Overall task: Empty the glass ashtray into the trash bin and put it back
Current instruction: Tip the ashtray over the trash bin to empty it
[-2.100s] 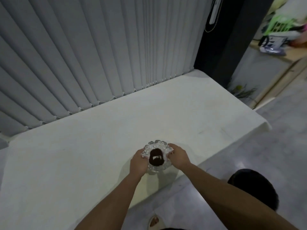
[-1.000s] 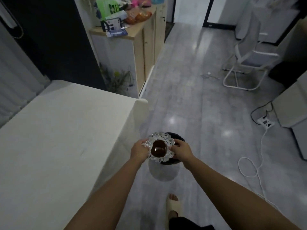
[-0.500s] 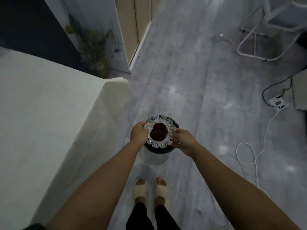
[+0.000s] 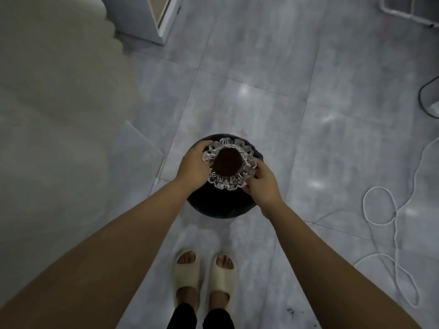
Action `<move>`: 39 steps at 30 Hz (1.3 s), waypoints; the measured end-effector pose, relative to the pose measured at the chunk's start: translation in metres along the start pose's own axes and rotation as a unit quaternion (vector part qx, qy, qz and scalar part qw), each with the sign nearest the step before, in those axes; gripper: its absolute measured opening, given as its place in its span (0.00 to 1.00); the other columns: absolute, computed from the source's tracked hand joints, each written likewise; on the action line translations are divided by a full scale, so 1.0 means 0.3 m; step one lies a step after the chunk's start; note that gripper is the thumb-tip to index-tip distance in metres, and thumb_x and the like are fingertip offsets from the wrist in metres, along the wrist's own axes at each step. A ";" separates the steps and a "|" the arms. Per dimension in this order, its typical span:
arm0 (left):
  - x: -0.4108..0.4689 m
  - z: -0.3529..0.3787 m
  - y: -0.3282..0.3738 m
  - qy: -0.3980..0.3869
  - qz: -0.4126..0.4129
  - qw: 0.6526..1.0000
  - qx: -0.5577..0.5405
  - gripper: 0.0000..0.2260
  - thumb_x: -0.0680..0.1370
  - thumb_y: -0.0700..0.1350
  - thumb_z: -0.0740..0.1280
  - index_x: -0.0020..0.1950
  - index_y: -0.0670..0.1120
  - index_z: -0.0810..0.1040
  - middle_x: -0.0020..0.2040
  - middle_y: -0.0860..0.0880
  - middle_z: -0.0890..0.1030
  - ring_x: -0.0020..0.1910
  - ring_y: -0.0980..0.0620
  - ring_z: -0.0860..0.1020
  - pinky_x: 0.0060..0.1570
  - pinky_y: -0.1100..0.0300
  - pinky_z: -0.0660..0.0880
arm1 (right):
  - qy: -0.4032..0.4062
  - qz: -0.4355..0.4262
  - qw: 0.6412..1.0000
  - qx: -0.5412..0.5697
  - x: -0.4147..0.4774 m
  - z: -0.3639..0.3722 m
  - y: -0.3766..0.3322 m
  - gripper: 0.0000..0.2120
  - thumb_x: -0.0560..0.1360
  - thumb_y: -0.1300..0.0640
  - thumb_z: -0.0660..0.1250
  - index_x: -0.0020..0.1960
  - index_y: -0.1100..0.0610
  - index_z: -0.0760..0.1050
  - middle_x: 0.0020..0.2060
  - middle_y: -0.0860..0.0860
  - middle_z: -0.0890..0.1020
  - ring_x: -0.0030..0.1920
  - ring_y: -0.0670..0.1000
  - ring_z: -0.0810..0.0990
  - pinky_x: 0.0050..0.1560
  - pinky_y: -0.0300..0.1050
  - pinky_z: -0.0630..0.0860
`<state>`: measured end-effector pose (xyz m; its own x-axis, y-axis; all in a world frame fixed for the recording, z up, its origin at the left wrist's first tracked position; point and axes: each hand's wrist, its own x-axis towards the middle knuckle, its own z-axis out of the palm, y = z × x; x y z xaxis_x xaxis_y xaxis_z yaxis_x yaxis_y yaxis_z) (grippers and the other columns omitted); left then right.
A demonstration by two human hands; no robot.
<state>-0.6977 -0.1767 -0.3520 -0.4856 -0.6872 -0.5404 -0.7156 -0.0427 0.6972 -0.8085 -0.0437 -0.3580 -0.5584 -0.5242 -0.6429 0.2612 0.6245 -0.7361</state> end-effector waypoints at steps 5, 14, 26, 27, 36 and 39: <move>0.092 0.059 -0.077 -0.018 0.093 0.995 0.019 0.25 0.76 0.31 0.59 0.70 0.50 0.69 0.61 0.48 0.77 0.55 0.48 0.78 0.53 0.61 0.73 | 0.116 -0.141 0.977 -0.109 0.029 0.021 0.088 0.21 0.79 0.63 0.58 0.70 0.49 0.68 0.60 0.46 0.80 0.58 0.45 0.77 0.56 0.36 0.74; 0.135 0.113 -0.243 0.030 0.203 0.975 0.082 0.17 0.80 0.39 0.62 0.67 0.53 0.72 0.59 0.50 0.80 0.55 0.54 0.79 0.57 0.60 0.77 | 0.155 -0.278 0.936 -0.151 0.067 0.075 0.248 0.19 0.79 0.66 0.60 0.66 0.49 0.69 0.59 0.42 0.77 0.58 0.33 0.74 0.62 0.29 0.71; 0.108 0.076 -0.284 0.058 0.293 0.944 0.143 0.20 0.79 0.43 0.61 0.71 0.50 0.71 0.64 0.48 0.81 0.59 0.51 0.81 0.61 0.64 0.75 | 0.157 -0.285 0.931 -0.166 0.058 0.090 0.257 0.22 0.77 0.68 0.60 0.64 0.46 0.65 0.67 0.39 0.68 0.66 0.47 0.75 0.61 0.49 0.77; 0.107 0.068 -0.274 0.064 0.304 0.941 0.132 0.20 0.79 0.44 0.60 0.71 0.51 0.71 0.63 0.48 0.81 0.59 0.51 0.80 0.60 0.65 0.75 | 0.159 -0.294 0.929 -0.156 0.049 0.086 0.243 0.23 0.77 0.68 0.61 0.63 0.45 0.64 0.68 0.38 0.68 0.67 0.48 0.75 0.60 0.48 0.77; 0.134 0.067 -0.325 0.018 0.253 0.952 0.170 0.19 0.80 0.44 0.60 0.72 0.52 0.69 0.66 0.49 0.79 0.61 0.50 0.79 0.62 0.60 0.74 | 0.109 -0.260 0.936 -0.209 0.095 0.094 0.306 0.23 0.78 0.65 0.61 0.67 0.45 0.63 0.68 0.43 0.73 0.62 0.46 0.77 0.50 0.22 0.70; 0.140 0.073 -0.353 0.022 0.278 0.945 0.171 0.19 0.79 0.46 0.58 0.70 0.49 0.72 0.64 0.49 0.80 0.60 0.50 0.80 0.63 0.65 0.72 | 0.102 -0.277 0.930 -0.219 0.101 0.096 0.310 0.25 0.78 0.65 0.61 0.70 0.47 0.63 0.67 0.42 0.71 0.65 0.42 0.70 0.61 0.35 0.71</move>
<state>-0.6534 -0.1852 -0.4590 -0.8178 -0.5648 -0.1105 -0.4807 0.5648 0.6707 -0.7785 -0.0180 -0.4521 -0.6616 -0.7427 -0.1031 -0.4320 0.4899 -0.7572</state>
